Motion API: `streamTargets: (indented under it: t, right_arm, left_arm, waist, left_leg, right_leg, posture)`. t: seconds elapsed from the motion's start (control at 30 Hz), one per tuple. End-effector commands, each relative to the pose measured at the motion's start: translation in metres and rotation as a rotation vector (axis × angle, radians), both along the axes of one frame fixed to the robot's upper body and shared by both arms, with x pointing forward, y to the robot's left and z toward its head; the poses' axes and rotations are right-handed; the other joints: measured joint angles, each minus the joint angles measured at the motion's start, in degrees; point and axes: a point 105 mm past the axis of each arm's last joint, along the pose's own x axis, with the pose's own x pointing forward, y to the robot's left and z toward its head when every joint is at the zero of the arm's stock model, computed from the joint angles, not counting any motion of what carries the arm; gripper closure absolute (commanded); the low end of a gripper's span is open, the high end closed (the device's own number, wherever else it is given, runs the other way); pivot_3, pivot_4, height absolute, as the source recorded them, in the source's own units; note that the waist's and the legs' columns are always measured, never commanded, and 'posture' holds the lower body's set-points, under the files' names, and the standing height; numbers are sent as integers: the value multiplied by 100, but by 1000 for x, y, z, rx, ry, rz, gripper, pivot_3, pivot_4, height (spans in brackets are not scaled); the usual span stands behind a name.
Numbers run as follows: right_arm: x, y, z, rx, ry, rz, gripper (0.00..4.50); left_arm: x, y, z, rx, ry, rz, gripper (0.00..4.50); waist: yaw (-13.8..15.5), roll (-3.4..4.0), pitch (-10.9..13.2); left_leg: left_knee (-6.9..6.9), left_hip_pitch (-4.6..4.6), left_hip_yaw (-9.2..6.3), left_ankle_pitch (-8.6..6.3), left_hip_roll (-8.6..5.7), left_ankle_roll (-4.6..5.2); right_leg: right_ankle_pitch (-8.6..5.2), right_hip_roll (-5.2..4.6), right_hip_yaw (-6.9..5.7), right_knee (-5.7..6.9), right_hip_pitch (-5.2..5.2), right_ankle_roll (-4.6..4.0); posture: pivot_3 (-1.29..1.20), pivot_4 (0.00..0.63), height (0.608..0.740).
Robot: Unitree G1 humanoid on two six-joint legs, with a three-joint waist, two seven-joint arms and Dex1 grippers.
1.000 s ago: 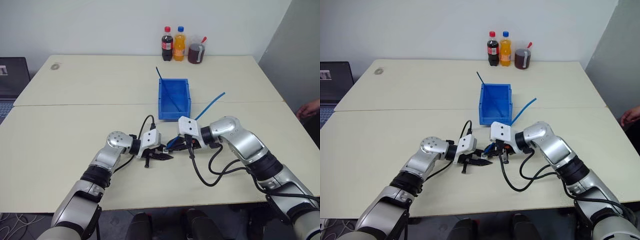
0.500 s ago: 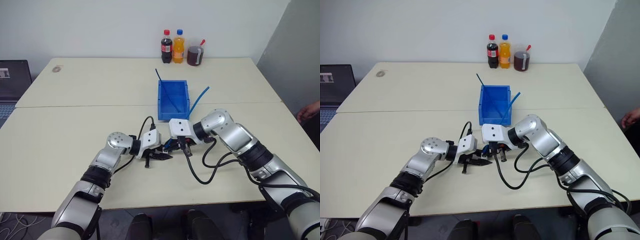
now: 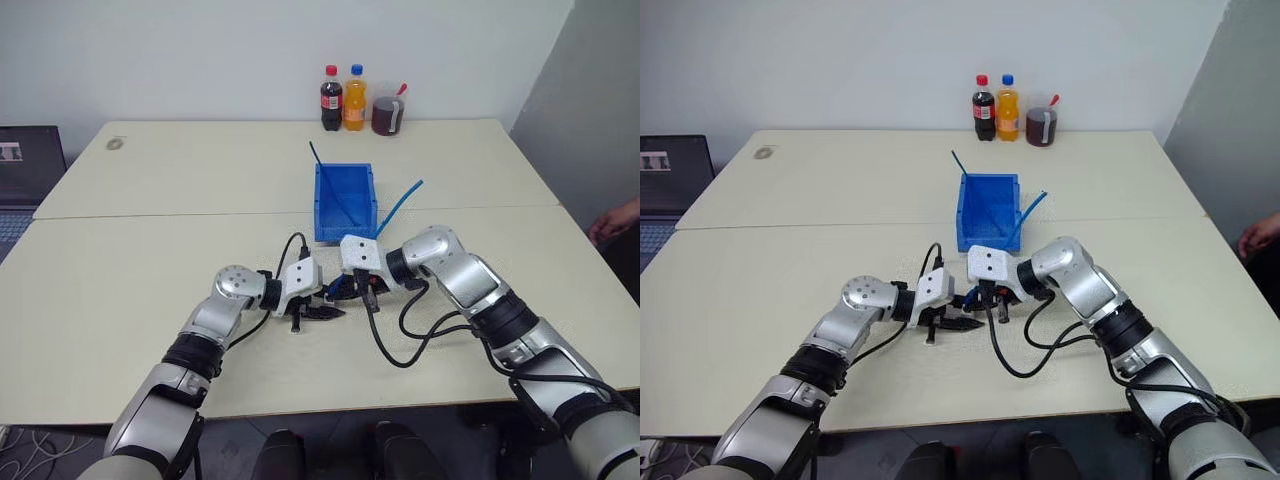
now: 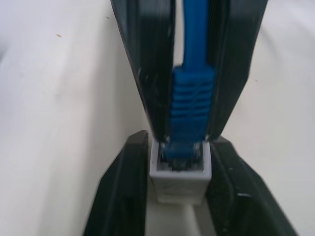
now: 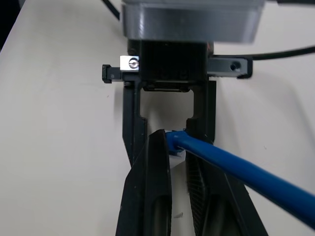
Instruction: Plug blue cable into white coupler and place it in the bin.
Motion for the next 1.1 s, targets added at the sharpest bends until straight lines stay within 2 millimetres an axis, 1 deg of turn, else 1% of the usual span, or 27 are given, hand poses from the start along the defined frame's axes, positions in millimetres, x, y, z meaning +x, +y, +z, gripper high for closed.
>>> streamTargets:
  t: [0.03,0.07,0.1,0.17,0.23,0.3,0.33,0.47,0.53,0.6,0.67,0.73,0.83,0.9,0.97,1.1]
  right_arm:
    - [8,-16,29,193,129,-199,4324]
    - [7,-18,33,221,151,-216,4324]
    - [6,-22,38,247,174,-240,4324]
    - [11,-31,53,323,240,-314,4324]
    - [24,-38,71,388,284,-390,4324]
    - [39,-41,85,415,299,-435,4324]
    - [47,-40,91,420,303,-453,4324]
    - [82,-33,111,428,305,-525,4324]
    - [97,-32,113,412,275,-571,4324]
    - [107,-31,113,400,248,-608,4324]
    - [115,-29,113,396,218,-647,3643]
    - [118,-23,115,387,187,-654,3277]
    - [121,-19,115,376,144,-665,2579]
    - [125,-21,114,375,115,-697,2108]
    - [130,-26,115,375,73,-741,1639]
    - [136,-36,127,376,-18,-772,788]
  left_arm:
    - [-3,15,30,-75,-51,79,1780]
    - [-5,18,32,-79,-54,89,1515]
    - [-9,21,36,-89,-60,110,1350]
    - [-15,28,49,-131,-80,179,984]
    - [-18,33,69,-191,-115,267,534]
    - [-20,35,86,-238,-166,342,135]
    - [-20,35,94,-259,-186,374,22]
    - [-21,38,120,-349,-264,509,22]
    - [-22,40,125,-389,-280,572,22]
    - [-23,41,125,-403,-281,608,22]
    - [-27,40,121,-402,-278,633,0]
    - [-31,38,119,-411,-274,652,0]
    - [-34,38,118,-417,-273,672,0]
    - [-35,39,118,-421,-275,690,0]
    - [-34,40,118,-425,-279,703,0]
    - [-29,47,116,-421,-286,765,0]
  waist:
    - [-7,4,3]
    - [-20,5,4]
    - [-45,5,5]
    - [-62,5,10]
    - [-60,4,18]
    - [-65,2,29]
    - [-68,3,32]
    - [-131,2,39]
    - [-151,0,39]
    - [-152,-1,39]
    - [-145,-1,39]
    - [-143,-1,39]
    - [-144,-1,40]
    - [-136,-1,39]
    - [-131,-1,39]
    - [-115,-1,40]
  left_leg:
    - [0,-5,0,0,2,0]
    - [0,-8,5,0,1,0]
    - [-1,-18,8,0,3,0]
    - [-2,-39,7,0,5,-1]
    - [-7,-46,1,-1,5,-2]
    - [-10,-48,-1,-1,4,-2]
    - [-10,-48,-1,-1,4,-2]
    - [-11,-42,4,-1,2,-1]
    - [-16,-39,11,-1,2,-1]
    - [-16,-41,8,-1,3,-1]
    - [-20,-46,8,-1,3,-2]
    - [-24,-51,15,-1,4,-2]
    - [-25,-69,23,-5,4,-8]
    - [-20,-94,18,-6,4,-11]
    - [-20,-100,14,-6,5,-11]
    - [-19,-101,13,-7,2,-12]
  right_leg:
    - [0,0,1,0,-3,0]
    - [0,0,4,0,-8,-1]
    - [0,0,9,1,-20,-1]
    - [5,-1,14,2,-39,-11]
    - [6,-5,20,-2,-43,-18]
    - [-3,-5,20,-1,-48,-6]
    - [-5,-5,21,0,-48,-3]
    - [-5,-4,22,-1,-46,-2]
    - [-4,-3,23,-4,-46,-3]
    - [-1,-3,28,-14,-44,-9]
    - [9,-3,28,-23,-44,-26]
    - [11,-4,33,-37,-45,-28]
    - [12,-10,35,-50,-57,-28]
    - [12,-11,33,-46,-80,-28]
    - [13,-11,30,-44,-86,-28]
    - [13,-13,29,-45,-85,-29]
  posture:
    - [0,150,740]
    - [0,150,740]
    - [0,150,740]
    - [0,150,740]
    - [0,150,740]
    - [0,150,740]
    - [0,150,740]
    - [0,150,740]
    - [0,150,740]
    - [0,150,740]
    - [0,150,740]
    - [0,150,740]
    - [0,150,740]
    - [0,150,740]
    - [0,150,740]
    - [0,150,740]
